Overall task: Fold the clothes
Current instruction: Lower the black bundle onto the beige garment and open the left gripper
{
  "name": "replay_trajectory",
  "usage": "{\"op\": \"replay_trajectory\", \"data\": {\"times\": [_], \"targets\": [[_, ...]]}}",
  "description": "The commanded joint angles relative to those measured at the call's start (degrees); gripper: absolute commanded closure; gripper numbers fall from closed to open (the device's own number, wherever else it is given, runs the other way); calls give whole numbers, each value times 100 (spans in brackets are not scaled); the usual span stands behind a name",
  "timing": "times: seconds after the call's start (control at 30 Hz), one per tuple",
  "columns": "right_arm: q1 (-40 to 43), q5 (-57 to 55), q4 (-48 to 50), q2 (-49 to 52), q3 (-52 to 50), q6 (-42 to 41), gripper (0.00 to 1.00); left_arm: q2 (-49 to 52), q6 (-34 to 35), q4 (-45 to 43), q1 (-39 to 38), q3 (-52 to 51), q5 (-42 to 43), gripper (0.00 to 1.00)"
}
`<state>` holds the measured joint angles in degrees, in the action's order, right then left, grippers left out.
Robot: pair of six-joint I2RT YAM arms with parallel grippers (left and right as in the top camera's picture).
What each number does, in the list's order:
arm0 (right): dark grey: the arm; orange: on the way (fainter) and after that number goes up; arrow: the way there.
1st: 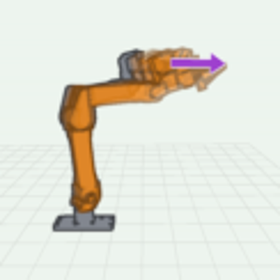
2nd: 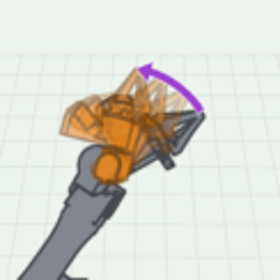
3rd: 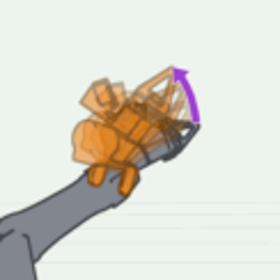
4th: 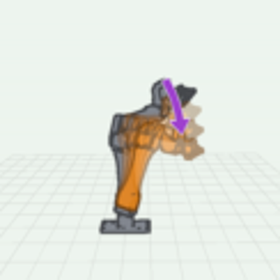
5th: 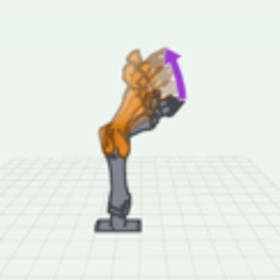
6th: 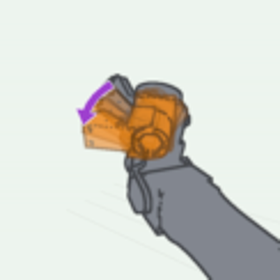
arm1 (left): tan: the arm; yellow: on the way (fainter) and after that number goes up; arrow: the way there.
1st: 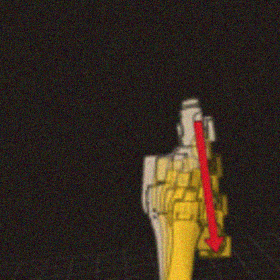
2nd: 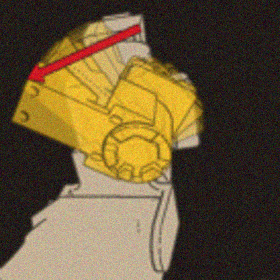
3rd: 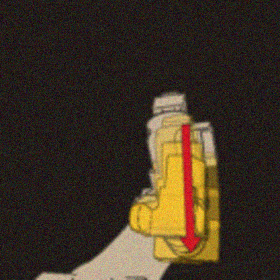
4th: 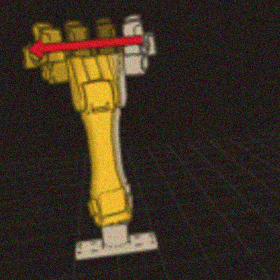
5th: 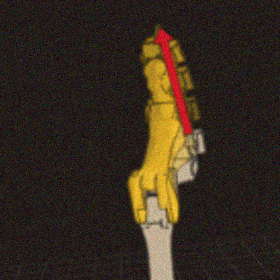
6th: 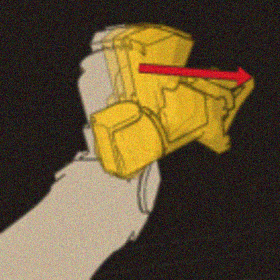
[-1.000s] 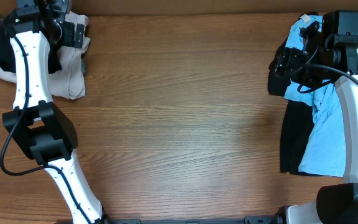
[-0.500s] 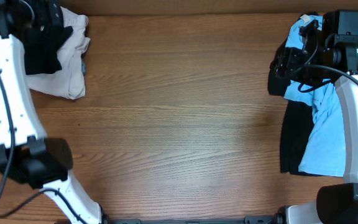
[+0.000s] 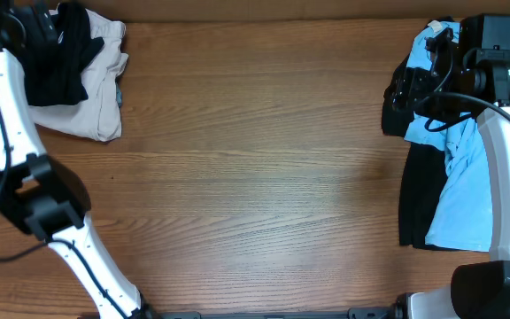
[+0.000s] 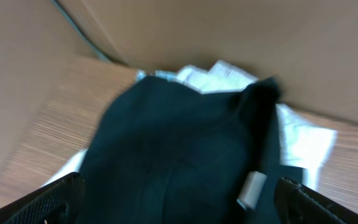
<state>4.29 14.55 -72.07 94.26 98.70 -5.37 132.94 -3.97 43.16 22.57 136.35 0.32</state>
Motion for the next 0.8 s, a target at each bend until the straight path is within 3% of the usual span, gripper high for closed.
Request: {"op": "replay_trajectory", "data": {"times": [0.0, 0.4, 0.53, 0.6, 0.77], "targets": [[-15, -57, 17, 0, 140, 74, 31, 769, -256, -229, -101, -24, 184, 0], [-15, -59, 22, 0, 140, 79, 30, 1954, -289, 55, -195, -24, 116, 0], [-15, -155, 37, -2, 199, 96, 25, 1585, -293, 129, -188, 28, 74, 0], [-15, -258, -24, -13, 367, 94, 18, 1204, -293, 164, -188, 42, 76, 0], [-15, -684, -654, -140, 1578, 94, 14, -247, -291, 404, -245, 42, 87, 0]]}}
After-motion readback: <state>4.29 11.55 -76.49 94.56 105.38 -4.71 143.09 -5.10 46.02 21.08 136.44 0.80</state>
